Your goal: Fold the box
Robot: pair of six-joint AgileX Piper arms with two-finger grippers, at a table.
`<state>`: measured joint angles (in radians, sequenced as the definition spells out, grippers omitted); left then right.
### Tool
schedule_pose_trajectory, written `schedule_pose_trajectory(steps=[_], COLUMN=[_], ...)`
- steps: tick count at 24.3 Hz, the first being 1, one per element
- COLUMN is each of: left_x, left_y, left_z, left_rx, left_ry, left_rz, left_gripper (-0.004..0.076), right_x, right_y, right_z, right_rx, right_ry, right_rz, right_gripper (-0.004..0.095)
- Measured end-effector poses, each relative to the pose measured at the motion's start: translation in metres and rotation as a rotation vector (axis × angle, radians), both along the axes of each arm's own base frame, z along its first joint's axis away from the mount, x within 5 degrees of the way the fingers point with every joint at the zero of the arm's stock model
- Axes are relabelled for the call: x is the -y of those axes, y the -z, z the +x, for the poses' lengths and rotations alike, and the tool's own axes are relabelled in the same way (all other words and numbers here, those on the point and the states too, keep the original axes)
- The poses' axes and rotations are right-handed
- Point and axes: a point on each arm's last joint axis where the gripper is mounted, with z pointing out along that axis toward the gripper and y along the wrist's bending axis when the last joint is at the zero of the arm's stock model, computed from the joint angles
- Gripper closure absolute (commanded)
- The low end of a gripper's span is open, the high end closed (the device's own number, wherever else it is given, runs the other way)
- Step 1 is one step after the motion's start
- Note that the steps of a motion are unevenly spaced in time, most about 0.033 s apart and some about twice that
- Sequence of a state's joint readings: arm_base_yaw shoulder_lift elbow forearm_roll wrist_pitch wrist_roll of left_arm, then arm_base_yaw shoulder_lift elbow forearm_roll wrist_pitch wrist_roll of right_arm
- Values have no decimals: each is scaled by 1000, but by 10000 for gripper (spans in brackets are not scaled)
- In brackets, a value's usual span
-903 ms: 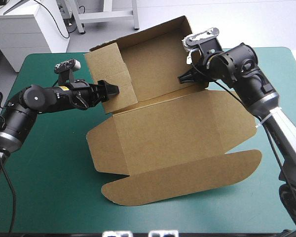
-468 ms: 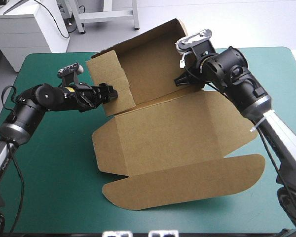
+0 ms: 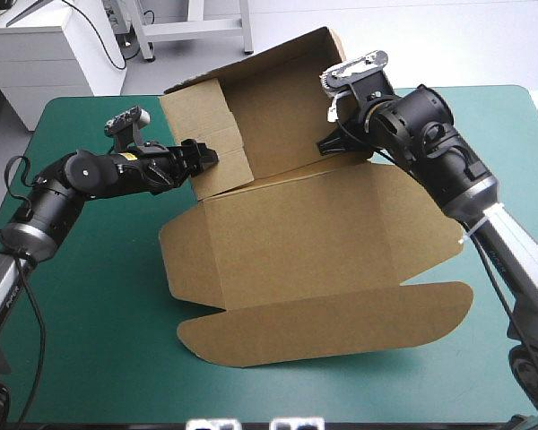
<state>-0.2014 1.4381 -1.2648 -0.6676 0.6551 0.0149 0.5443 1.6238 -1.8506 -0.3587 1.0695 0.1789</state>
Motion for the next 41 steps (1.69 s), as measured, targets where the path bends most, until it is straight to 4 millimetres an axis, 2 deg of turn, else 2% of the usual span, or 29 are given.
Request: schedule_pose_trajectory(steps=[15,17,19,21,27,34,38,41], left_x=[4,5,9,10,8,9,13,20], left_y=[3,3,3,3,1,-2,-8,-6], left_z=[-3,-3,-4,-4,2,7,21,42], left_rx=[-28,-30,-30,-23,32,41,17,-63], left_ry=[62,64,75,77,29,52,102,144], left_rz=[-12,-15,-14,-9,-1,68,119,158], left_gripper=[217,243,380,738,732,732,732,732], right_x=[-3,-3,-1,2,4,12,22,29], right_y=[-1,-1,-3,-3,0,19,29,42], right_z=[-4,-4,-5,-5,-2,18,28,37], right_rx=[-6,-5,-1,-3,-9,-90,-161,-241], right_ry=[-23,-20,-11,11,67,126,150,168], right_rz=[8,4,-8,-23,-17,39,96,121], right_gripper=[920,921,921,922,922,922,922,922])
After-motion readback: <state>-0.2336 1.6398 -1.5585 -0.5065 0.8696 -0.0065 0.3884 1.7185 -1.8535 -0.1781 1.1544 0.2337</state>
